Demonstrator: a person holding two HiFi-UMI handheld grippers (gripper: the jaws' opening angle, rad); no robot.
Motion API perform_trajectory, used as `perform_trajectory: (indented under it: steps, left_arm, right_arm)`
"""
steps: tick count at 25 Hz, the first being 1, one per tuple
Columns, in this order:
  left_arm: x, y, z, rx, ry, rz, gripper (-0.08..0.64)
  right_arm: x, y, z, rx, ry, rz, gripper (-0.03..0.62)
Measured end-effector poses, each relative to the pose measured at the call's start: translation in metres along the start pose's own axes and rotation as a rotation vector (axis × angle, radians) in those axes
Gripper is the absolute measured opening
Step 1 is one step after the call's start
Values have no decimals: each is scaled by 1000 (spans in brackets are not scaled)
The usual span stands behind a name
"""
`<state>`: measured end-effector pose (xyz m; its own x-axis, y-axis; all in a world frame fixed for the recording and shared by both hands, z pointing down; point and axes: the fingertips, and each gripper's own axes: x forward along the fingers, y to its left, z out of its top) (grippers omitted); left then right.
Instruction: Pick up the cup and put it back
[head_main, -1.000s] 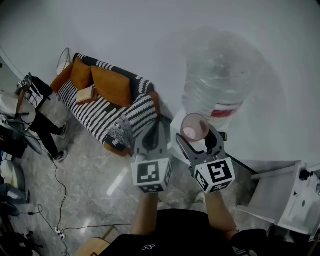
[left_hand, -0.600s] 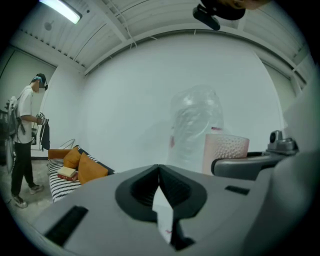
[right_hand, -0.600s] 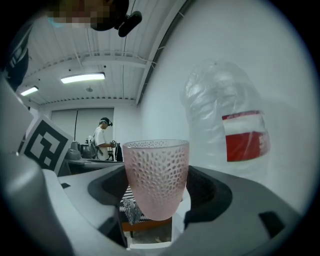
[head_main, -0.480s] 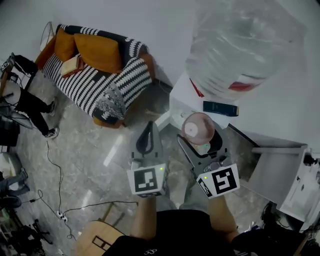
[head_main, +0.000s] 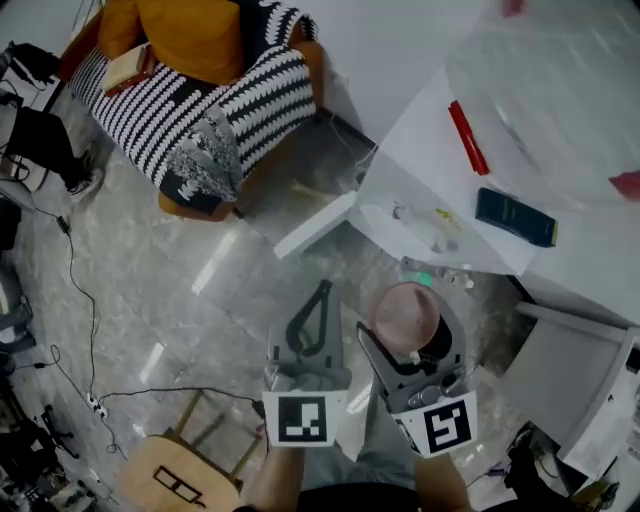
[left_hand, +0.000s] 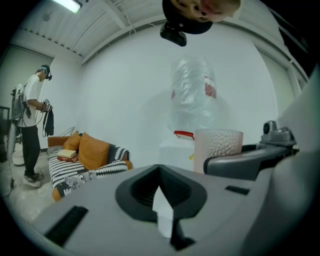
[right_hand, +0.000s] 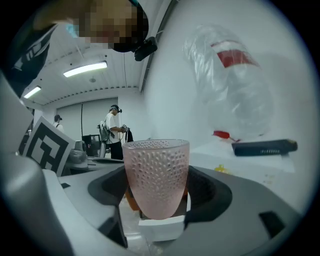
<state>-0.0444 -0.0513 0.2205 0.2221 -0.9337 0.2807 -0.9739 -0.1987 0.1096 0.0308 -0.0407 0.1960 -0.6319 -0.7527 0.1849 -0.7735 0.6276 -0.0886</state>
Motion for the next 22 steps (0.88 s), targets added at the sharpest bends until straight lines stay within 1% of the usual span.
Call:
perform_trajectory:
  steps: [2,3,5,8,10,12,14,16,19,22]
  left_arm:
    - [6,3,-37,9,36,-32,12]
    - [13,8,-54,14,39,-35,12]
    - [23,15,-91,-2,58,-26,12]
    - [37,19,-157,-6,112,-25,12]
    - [53,21,-199,-5,136,-28,12]
    - [68,19,-236,-5,159,-39,12]
    - [82,16,-267,-7,164,-51,12]
    - [96,12,-297,-5,162,-62,12]
    - [117,8,-343,18,158,-66,12]
    - [134,3,-392,59,193,-81,12]
  right_arm:
    - [10,1,-41,-9,37,25,365]
    - [17,0,-62,-13,50,38,366]
    - [25,-3,-106,-13,81,53,365]
    - [30,-13,-178,-6,147,60,365]
    - [40,-23,-221,2,172,53,365]
    - [46,-29,-260,-1,191,55,365]
    - [51,-33,-298,-5,211,63,365]
    - [57,-35,-333,-24,225,78,365]
    - [65,-42,-387,-70,246,109,365]
    - [73,-55,-439,-112,263,118,365]
